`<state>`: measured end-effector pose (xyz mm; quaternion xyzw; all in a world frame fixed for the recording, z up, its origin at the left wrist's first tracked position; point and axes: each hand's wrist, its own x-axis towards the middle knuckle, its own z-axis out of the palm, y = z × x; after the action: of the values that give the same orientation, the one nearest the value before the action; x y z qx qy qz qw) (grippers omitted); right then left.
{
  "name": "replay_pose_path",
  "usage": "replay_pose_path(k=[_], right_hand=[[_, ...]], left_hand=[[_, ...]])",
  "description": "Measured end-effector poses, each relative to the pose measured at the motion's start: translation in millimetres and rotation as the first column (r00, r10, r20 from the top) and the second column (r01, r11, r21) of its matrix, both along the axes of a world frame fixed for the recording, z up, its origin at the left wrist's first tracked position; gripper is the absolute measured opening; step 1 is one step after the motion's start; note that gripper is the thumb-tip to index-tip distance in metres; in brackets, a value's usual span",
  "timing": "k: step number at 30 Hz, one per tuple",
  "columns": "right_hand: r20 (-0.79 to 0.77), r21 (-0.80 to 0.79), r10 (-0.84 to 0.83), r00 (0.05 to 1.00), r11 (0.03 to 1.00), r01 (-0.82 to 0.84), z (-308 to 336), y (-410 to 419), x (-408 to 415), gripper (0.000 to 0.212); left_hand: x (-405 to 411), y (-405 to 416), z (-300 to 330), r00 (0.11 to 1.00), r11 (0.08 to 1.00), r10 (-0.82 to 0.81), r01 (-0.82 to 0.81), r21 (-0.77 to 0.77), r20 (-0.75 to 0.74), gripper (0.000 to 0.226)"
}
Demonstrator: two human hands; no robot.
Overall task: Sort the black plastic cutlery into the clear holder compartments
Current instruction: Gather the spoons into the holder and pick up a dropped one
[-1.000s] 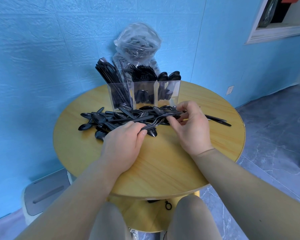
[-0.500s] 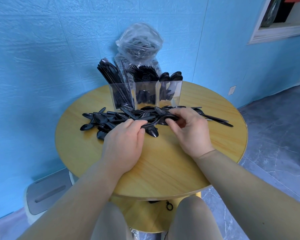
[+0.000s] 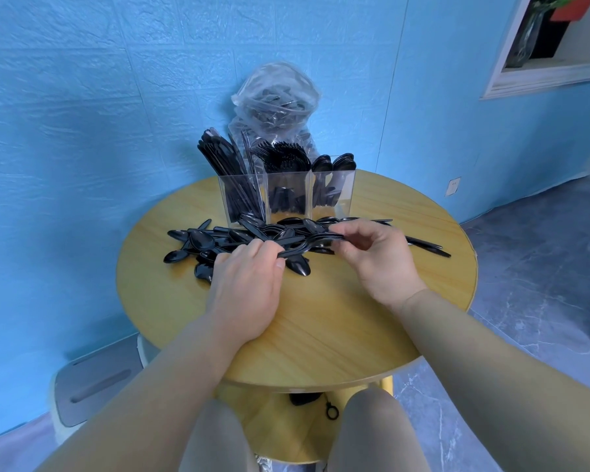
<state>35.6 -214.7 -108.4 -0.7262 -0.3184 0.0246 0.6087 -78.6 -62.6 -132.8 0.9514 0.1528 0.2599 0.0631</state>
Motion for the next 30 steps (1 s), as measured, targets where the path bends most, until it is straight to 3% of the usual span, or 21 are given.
replay_pose_path(k=[7,11,17,24,30], right_hand=[[-0.29,0.231,-0.013,0.957,0.97,0.083,10.9,4.2,-11.0,0.015],[-0.289,0.302,-0.068,0.955,0.94,0.158,29.6,14.9,-12.1,0.022],[0.046,0.231,-0.301,0.953,0.931,0.283,66.7,7.2,10.7,0.022],[0.47,0.23,-0.505,0.724,0.862,0.452,126.6,-15.4,73.3,0.027],[0.717,0.15,-0.419,0.557,0.874,0.463,132.1,7.4,117.6,0.029]], left_hand=[[-1.1,-6.3,26.4,0.998,0.998,-0.039,0.04,0.04,-0.047,0.021],[11.3,-6.9,52.6,0.999,0.997,-0.037,0.04,0.065,-0.039,0.022],[33.3,-0.8,76.7,0.997,0.994,-0.078,0.078,0.081,-0.004,0.045],[72.5,18.5,107.5,0.997,0.982,-0.079,0.073,0.173,0.025,0.058],[112.7,24.1,113.6,0.994,0.97,-0.111,0.113,0.216,-0.021,0.057]])
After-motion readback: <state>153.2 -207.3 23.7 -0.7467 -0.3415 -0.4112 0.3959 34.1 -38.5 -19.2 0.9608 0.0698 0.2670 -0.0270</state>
